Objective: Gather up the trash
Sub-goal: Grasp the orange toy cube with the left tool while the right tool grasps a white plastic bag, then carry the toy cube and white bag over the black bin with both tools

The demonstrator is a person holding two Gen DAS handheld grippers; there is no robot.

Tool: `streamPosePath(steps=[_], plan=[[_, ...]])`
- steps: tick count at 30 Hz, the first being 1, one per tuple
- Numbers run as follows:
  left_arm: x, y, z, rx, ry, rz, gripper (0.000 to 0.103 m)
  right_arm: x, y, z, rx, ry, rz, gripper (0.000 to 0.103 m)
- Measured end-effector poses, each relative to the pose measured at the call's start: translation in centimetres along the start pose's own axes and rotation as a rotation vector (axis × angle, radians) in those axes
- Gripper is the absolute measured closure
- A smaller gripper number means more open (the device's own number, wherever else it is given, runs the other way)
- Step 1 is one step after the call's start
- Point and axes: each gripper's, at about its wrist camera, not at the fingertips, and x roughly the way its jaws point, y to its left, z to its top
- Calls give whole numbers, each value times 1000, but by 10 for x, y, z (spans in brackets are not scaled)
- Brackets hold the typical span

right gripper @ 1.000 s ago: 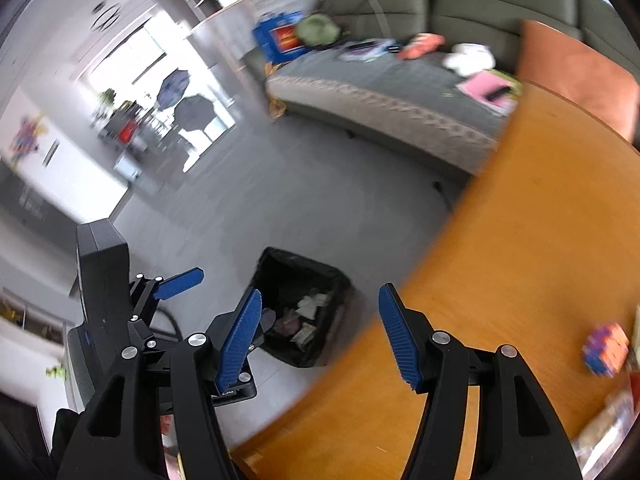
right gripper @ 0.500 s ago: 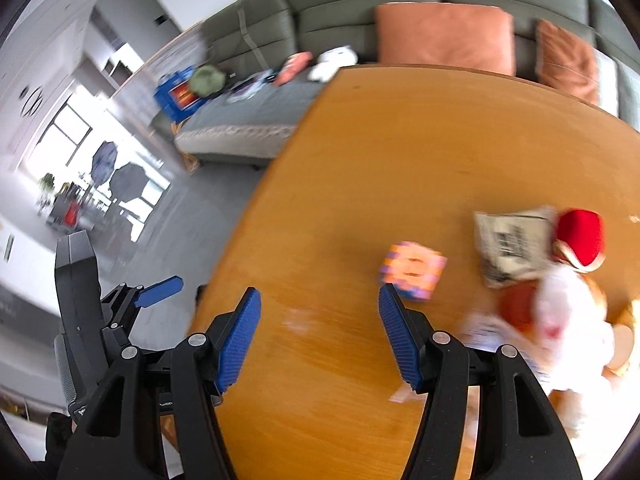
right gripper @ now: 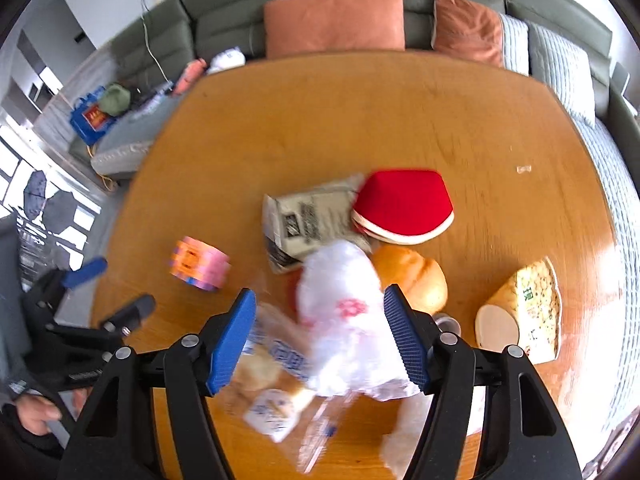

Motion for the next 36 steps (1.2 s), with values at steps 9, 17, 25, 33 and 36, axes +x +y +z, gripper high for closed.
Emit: streamPosePath(steps=[9,17,25,33,36], plan=[[29,-35,22,97,54,-2,5,12,-19,-4,38,6,7,56],[58,-40,24,123,78,-27,34,-20,-32,-4,108,-63,61,55],[42,-13,10,44,61,-101,63,-28,-11,4,86,-76,65,55],[12,19,-13,-3,17,-89,63,-27,38,9,9,-66,91,55],[5,41,-23,-41,10,-79,63,-24,58,9,-23,-57,105,55]])
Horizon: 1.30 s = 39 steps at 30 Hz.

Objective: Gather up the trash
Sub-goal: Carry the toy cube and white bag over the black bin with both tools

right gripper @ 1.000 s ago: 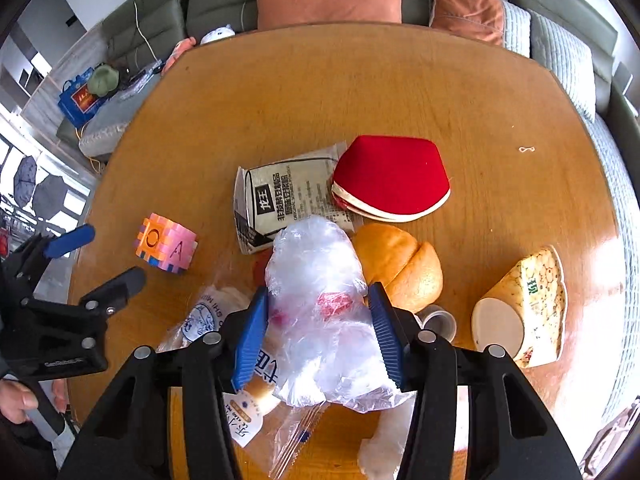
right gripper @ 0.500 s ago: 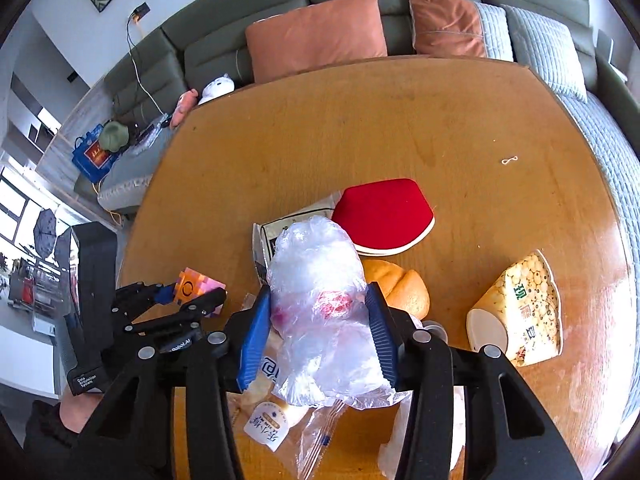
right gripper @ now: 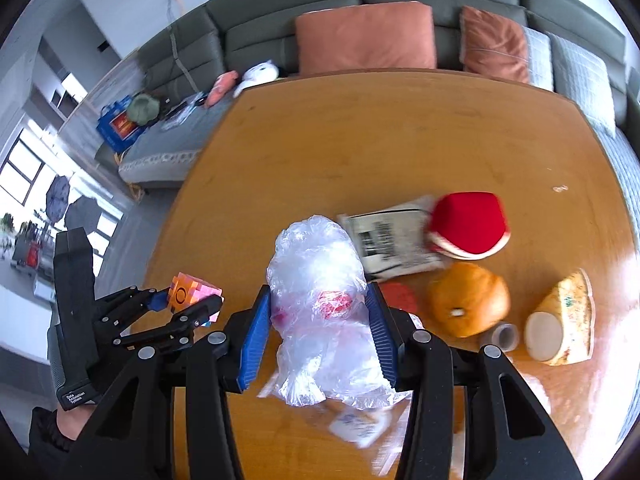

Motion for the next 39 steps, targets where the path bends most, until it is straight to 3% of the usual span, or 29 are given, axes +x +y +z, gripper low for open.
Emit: streamPosePath(steps=[24,26,39], plan=[[-79,194,-133,-398,-38,179,63,68,259,-28,-405,142,194,55],[-85,210,-145,-430,-37,198,63,78,295,-38,-453,162,230,55],[-104,299,-226,-638,8,280,63,119,404,-71,-596,255,324,55]])
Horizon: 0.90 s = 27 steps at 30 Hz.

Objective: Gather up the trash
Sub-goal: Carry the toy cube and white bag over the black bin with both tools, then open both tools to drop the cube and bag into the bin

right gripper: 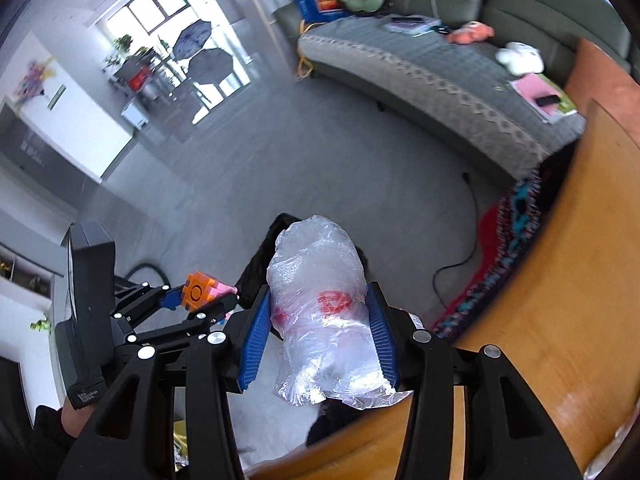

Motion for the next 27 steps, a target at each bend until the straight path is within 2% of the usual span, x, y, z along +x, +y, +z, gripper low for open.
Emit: streamPosePath(steps=[16,19,20,21,23,27], plan=[[29,85,-3,-166,32,62,63,81,84,47,-156,119,44,54],[33,99,0,-186,40,86,62,96,99,60,-186,141,64,48],[36,104,2,-188,57,98,43,99,104,65,-186,133,44,39],[38,107,4,-186,70,122,9,100,107,68,-184,125,40,33],[33,112,7,-179,47,192,6,101,110,72,-180,117,53,32],[27,120,9,-200,32,183,6,103,109,74,-179,119,58,32]])
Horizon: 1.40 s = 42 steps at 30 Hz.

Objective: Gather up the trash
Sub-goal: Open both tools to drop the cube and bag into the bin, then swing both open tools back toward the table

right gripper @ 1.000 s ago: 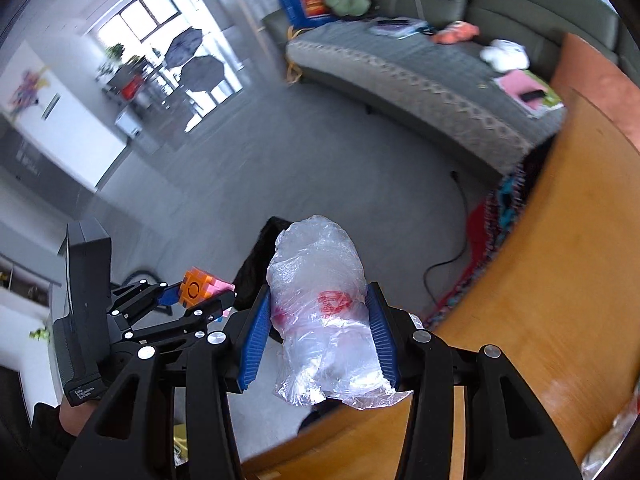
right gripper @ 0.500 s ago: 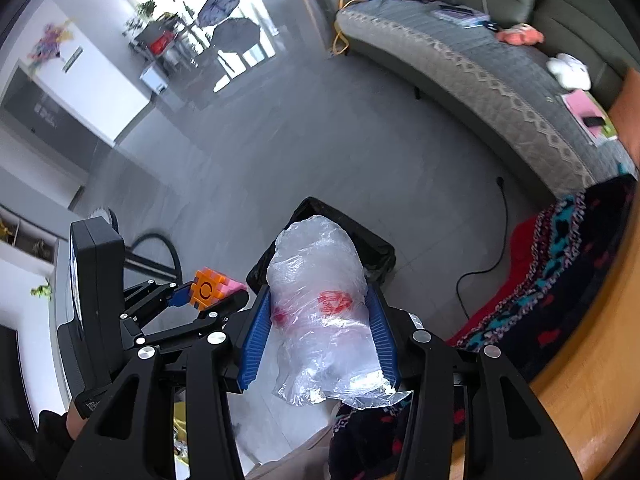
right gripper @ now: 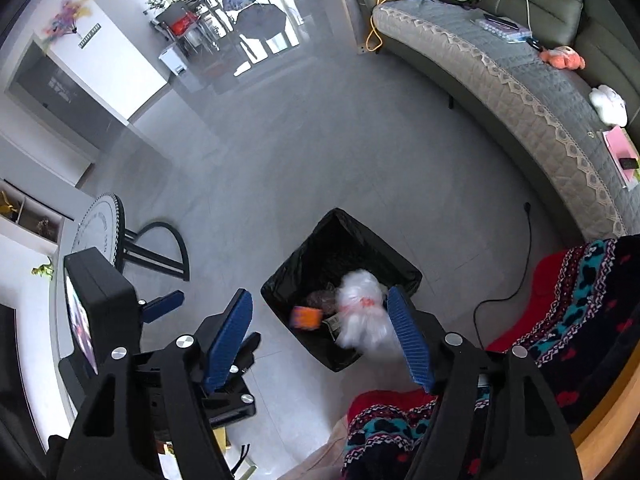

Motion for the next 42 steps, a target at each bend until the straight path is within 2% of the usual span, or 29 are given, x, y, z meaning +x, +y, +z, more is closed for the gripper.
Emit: streamPosePath(steps=[14,23,31,42], plan=[[-15,-9,-5,23,-23,-16,6,-27,-7,-18,9,-35,-7,32],[-37,-46,-7,118,-61,-40,6,-66,-40,-46,89,-86,-25,32],[-58,-106,-15,229,-89,-83,6,-110,-81,-88,177,-133,-52,32],[-86,-235,-43,460,-115,-169,6,-182,-158,-174,333,-206,-156,32]])
